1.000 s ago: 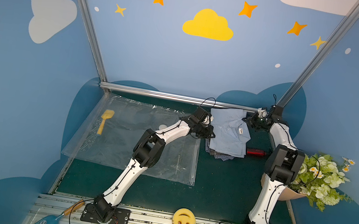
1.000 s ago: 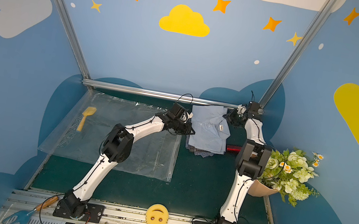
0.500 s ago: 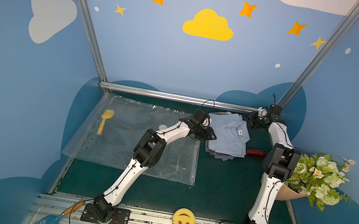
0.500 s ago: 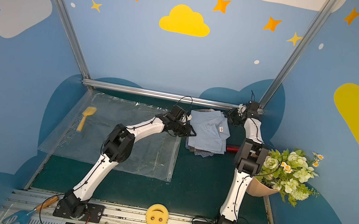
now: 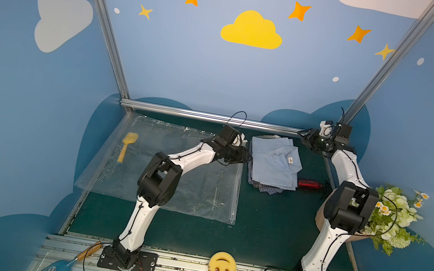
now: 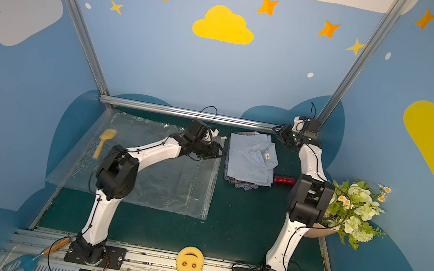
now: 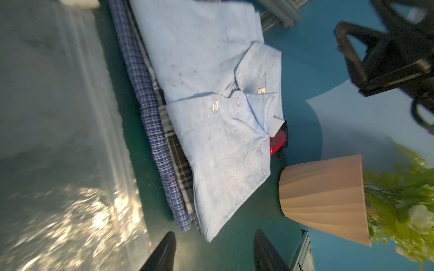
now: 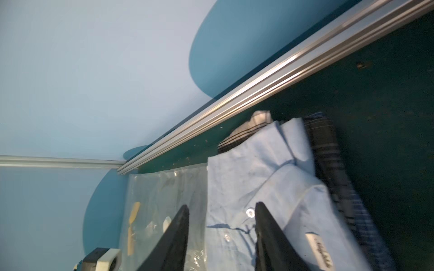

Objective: Take the shirt out of the vacuum bag
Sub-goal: Place the shirt at the center of the board, then reset both arms

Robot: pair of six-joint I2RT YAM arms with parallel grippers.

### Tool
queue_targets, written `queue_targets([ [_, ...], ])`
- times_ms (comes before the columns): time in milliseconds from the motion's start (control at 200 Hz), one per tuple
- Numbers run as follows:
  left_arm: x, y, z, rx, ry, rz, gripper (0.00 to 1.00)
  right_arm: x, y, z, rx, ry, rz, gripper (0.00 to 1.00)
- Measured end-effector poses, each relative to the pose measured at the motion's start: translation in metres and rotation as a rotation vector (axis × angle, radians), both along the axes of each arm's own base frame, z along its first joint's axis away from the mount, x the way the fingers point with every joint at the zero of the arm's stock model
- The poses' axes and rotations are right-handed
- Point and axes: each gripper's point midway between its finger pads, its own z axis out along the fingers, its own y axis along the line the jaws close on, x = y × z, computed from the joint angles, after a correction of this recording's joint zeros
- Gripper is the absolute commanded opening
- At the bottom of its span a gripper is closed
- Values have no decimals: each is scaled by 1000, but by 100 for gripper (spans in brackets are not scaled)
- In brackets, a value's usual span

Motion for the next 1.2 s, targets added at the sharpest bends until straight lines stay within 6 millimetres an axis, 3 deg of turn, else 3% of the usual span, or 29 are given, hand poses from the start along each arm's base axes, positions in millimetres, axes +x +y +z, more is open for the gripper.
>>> queue_targets([
  [85,5,33,22,-9,-51,62,54,2,23,-8,51,-19,58,41],
  [190,8,74,25,-12,-71,144,54,11,44,-34,96,-5,107,39],
  [295,7,115,2,27,-34,230,54,18,54,-74,107,42,119,39],
  [426,-7,152,-38,88,42,309,53,27,47,-117,116,100,97,39],
  [596,-23,188,-67,110,84,393,54,37,38,-140,123,115,78,39],
  [741,-21,221,-71,111,55,479,61,42,37,-132,119,89,81,41],
  [921,-13,266,-58,128,-28,611,69,36,37,-115,85,68,95,45],
  [986,-11,283,-51,152,-66,667,71,29,36,-93,57,47,95,43],
  [1076,-10,304,-41,192,-119,726,74,12,34,-47,15,-27,90,42],
  [1202,-14,325,-29,258,-195,783,79,-33,35,21,-31,-170,82,42],
])
